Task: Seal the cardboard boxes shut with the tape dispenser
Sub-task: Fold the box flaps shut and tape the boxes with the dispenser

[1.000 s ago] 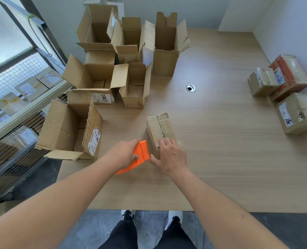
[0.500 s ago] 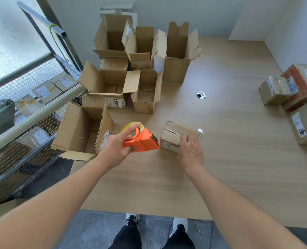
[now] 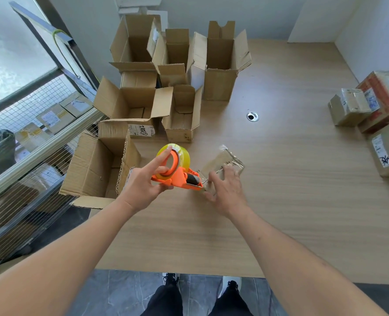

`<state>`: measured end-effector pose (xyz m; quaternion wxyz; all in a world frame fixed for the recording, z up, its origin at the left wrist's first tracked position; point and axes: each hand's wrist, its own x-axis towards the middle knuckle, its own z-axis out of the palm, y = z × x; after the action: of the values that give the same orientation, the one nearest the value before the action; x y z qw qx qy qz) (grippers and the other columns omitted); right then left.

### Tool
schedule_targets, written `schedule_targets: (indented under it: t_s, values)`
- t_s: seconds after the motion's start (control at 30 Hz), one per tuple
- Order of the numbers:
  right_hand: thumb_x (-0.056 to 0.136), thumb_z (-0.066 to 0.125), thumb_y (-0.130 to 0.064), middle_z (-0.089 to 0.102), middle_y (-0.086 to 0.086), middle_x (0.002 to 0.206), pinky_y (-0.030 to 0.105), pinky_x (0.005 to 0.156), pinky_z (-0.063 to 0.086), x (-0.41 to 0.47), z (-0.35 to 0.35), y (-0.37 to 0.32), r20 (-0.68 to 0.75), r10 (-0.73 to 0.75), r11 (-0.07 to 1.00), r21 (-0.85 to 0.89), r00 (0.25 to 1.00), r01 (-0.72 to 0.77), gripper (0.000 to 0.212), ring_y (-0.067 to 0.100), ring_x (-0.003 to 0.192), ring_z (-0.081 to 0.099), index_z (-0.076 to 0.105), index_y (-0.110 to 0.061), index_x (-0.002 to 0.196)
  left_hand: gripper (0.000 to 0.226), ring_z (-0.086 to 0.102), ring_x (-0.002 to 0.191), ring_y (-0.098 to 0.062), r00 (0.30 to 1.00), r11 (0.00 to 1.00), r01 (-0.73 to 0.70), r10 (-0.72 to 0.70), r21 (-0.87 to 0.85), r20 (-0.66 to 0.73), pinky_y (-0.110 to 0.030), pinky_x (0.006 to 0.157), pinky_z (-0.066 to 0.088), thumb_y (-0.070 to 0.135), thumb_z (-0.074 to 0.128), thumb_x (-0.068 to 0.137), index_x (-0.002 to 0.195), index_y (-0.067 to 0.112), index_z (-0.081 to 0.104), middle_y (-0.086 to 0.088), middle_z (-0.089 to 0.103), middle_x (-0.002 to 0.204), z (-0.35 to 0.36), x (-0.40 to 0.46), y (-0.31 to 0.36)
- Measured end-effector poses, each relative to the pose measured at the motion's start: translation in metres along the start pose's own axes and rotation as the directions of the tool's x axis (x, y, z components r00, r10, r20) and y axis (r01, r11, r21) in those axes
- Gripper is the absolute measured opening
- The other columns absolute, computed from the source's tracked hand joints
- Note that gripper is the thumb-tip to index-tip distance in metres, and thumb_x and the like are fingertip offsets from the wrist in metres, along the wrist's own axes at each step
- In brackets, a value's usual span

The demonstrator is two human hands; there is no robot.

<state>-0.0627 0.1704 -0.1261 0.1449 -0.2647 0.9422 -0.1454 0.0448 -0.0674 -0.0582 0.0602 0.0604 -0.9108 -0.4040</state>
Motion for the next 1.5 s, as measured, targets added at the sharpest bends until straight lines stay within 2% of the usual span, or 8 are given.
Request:
schedule_targets:
  t_s: [0.17, 0.27, 0.43, 0.63, 0.83, 1.1, 1.23, 1.5]
  values:
    - [0.081, 0.069, -0.009, 0.014, 0.006, 0.169, 0.046, 0.127, 0.012, 0.003, -0.005, 0.003, 0.137, -0.174, 0.973, 0.179, 0.975, 0.148, 0.044, 0.026, 0.158, 0.003, 0.050, -0.014, 0.121, 0.102, 0.065, 0.111, -0.006, 1.000, 1.000, 0.005, -0.005, 0.021, 0.016, -0.023, 0.105, 0.043, 0.021, 0.088, 0.077, 0.157, 0.043, 0.028, 0.023, 0.070, 0.109, -0.001, 0.001, -0.002]
    - [0.077, 0.064, -0.017, 0.034, 0.000, 0.162, 0.038, 0.127, 0.004, -0.003, -0.014, -0.002, 0.080, -0.178, 0.919, 0.369, 0.981, 0.137, 0.043, 0.018, 0.155, 0.018, 0.058, -0.020, 0.120, 0.101, 0.064, 0.109, -0.003, 1.000, 0.999, 0.004, -0.005, 0.035, 0.022, -0.017, 0.103, 0.040, 0.023, 0.087, 0.079, 0.158, 0.041, 0.027, 0.022, 0.070, 0.109, 0.000, -0.001, -0.006]
    - [0.078, 0.054, -0.025, 0.061, -0.003, 0.122, 0.037, 0.104, 0.045, -0.017, -0.025, -0.009, -0.208, -0.186, 0.733, 0.621, 0.960, 0.276, 0.042, 0.015, 0.120, 0.055, 0.065, -0.021, 0.118, 0.102, 0.057, 0.102, 0.018, 0.999, 0.999, 0.023, -0.025, 0.038, 0.031, -0.004, 0.099, 0.035, 0.020, 0.087, 0.079, 0.158, 0.042, 0.025, 0.036, 0.063, 0.104, 0.004, -0.002, -0.009]
    - [0.095, 0.064, -0.028, 0.060, -0.006, 0.120, 0.031, 0.087, 0.056, -0.026, -0.028, -0.018, -0.240, -0.229, 0.682, 0.652, 0.943, 0.332, 0.028, 0.015, 0.108, 0.061, 0.065, -0.023, 0.123, 0.102, 0.059, 0.099, 0.020, 0.997, 0.999, 0.037, -0.039, 0.036, 0.066, 0.001, 0.095, 0.035, 0.018, 0.087, 0.079, 0.158, 0.041, 0.026, 0.036, 0.062, 0.103, 0.006, -0.004, -0.010]
    - [0.104, 0.056, -0.018, 0.068, -0.001, 0.106, 0.021, 0.082, 0.050, -0.019, -0.022, -0.021, -0.337, -0.228, 0.782, 0.495, 0.914, 0.378, 0.020, 0.010, 0.094, 0.061, 0.070, -0.013, 0.117, 0.100, 0.059, 0.100, 0.019, 0.994, 0.999, 0.051, -0.050, -0.006, 0.101, 0.000, 0.095, 0.036, 0.014, 0.085, 0.080, 0.158, 0.035, 0.028, 0.028, 0.065, 0.106, 0.007, -0.005, -0.006]
    - [0.095, 0.071, -0.018, 0.071, -0.005, 0.086, 0.019, 0.069, 0.050, -0.017, -0.026, -0.028, -0.347, -0.068, 0.765, 0.584, 0.936, 0.272, 0.007, 0.010, 0.080, 0.062, 0.073, -0.013, 0.090, 0.096, 0.069, 0.101, -0.006, 0.986, 1.000, 0.021, -0.022, 0.002, 0.163, -0.019, 0.096, 0.050, 0.013, 0.081, 0.085, 0.155, 0.047, 0.027, 0.019, 0.075, 0.105, 0.003, -0.004, -0.003]
    - [0.091, 0.076, -0.015, 0.072, -0.002, 0.076, 0.043, 0.069, 0.061, -0.017, -0.028, -0.029, -0.214, 0.142, 0.630, 0.772, 0.967, 0.078, 0.004, 0.020, 0.071, 0.070, 0.077, -0.013, 0.088, 0.085, 0.064, 0.088, -0.006, 0.982, 0.999, -0.006, -0.002, 0.043, 0.187, -0.022, 0.087, 0.051, 0.014, 0.077, 0.088, 0.150, 0.055, 0.034, 0.016, 0.071, 0.094, 0.000, -0.002, 0.000]
    - [0.089, 0.076, -0.015, 0.071, -0.005, 0.063, 0.046, 0.070, 0.061, -0.036, -0.016, -0.019, -0.061, 0.394, 0.546, 0.818, 0.917, -0.180, 0.022, 0.021, 0.057, 0.070, 0.074, -0.026, 0.070, 0.080, 0.059, 0.084, -0.023, 0.855, 0.970, -0.088, -0.043, 0.226, 0.516, -0.026, 0.075, 0.049, 0.023, 0.066, 0.098, 0.144, 0.071, 0.021, -0.003, 0.065, 0.097, -0.015, 0.023, 0.011]
